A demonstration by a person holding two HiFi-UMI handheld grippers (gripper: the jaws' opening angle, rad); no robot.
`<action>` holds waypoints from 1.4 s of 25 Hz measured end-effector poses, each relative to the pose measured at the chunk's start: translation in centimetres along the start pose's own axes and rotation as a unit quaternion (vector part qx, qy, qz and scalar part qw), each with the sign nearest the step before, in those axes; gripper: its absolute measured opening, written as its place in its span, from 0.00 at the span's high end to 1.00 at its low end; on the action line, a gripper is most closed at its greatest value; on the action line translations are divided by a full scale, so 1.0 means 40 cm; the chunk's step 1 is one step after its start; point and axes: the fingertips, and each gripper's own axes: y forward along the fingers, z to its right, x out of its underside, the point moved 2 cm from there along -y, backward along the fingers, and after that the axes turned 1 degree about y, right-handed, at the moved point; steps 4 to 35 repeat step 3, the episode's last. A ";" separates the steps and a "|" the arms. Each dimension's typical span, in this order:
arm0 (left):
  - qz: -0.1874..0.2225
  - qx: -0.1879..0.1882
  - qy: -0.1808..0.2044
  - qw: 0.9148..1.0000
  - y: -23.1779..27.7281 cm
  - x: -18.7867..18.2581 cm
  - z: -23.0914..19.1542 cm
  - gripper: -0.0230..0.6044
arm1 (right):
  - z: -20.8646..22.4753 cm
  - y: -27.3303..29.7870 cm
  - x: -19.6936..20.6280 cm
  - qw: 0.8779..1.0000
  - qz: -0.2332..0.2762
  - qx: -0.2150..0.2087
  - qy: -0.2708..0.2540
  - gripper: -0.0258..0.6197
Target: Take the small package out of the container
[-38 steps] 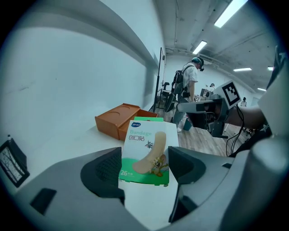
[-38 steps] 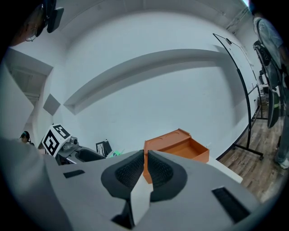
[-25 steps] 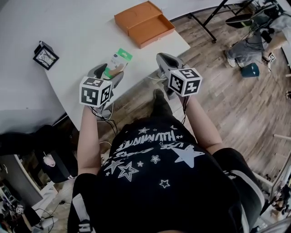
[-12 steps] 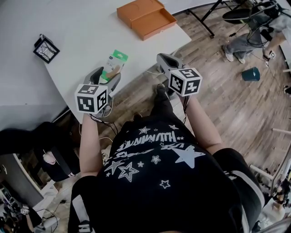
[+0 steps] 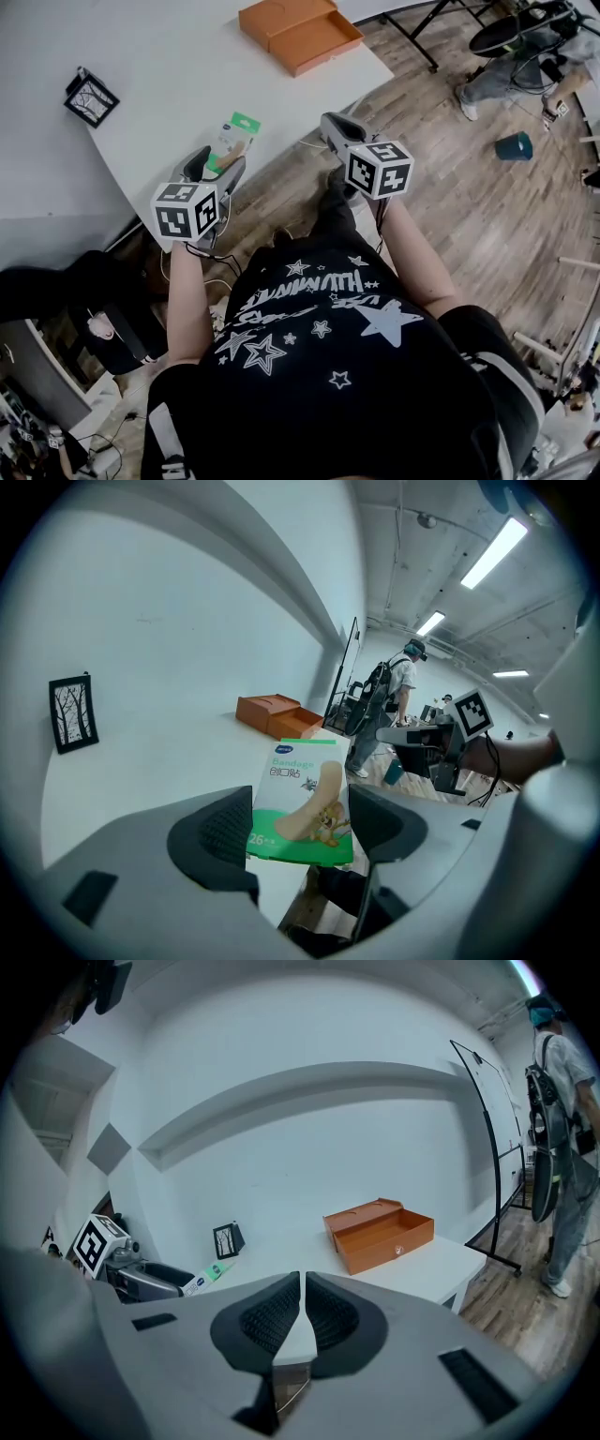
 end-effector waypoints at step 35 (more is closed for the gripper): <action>0.000 -0.003 -0.006 1.000 0.017 0.030 -0.040 0.41 | 0.000 0.045 0.033 1.000 -0.003 -0.002 0.004 0.88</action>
